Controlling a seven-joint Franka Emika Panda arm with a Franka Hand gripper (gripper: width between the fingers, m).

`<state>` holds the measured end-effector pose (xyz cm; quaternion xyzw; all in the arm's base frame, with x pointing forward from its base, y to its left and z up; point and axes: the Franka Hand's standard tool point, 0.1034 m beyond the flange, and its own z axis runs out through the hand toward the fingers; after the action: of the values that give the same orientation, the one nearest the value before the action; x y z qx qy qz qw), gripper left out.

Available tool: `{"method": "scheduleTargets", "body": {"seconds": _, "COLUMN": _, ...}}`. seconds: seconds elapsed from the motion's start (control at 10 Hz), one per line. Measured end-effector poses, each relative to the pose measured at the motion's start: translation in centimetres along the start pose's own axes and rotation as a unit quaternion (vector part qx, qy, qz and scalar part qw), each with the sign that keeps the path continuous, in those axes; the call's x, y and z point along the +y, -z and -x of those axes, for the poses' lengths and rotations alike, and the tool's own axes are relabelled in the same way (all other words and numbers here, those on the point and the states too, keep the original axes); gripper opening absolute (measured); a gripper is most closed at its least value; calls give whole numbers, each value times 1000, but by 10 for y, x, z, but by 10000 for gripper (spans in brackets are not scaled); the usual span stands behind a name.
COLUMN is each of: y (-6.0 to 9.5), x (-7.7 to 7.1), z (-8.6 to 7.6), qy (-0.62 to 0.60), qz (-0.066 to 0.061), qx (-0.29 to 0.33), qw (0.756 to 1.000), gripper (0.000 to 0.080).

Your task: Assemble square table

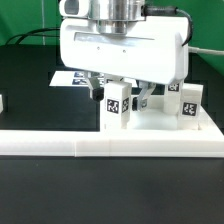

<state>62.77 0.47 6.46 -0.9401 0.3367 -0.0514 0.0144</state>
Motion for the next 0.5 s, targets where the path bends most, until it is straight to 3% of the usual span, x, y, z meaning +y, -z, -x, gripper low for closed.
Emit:
{"method": "scheduleTargets", "body": {"seconds": 0.1, "y": 0, "x": 0, "z": 0, "qy": -8, "qz": 0, "qx": 0, "qw": 1000, "gripper": 385}}
{"method": "scheduleTargets", "body": {"seconds": 0.2, "y": 0, "x": 0, "z": 0, "qy": -11, "qz": 0, "qx": 0, "qw": 1000, "gripper": 385}}
{"method": "scheduleTargets", "body": {"seconds": 0.3, "y": 0, "x": 0, "z": 0, "qy": -31, "qz": 0, "qx": 0, "qw": 1000, "gripper": 287}}
{"method": "scheduleTargets", "body": {"seconds": 0.5, "y": -1, "x": 2, "z": 0, "qy": -117, "qz": 1, "qx": 0, "qw": 993, "gripper": 288}}
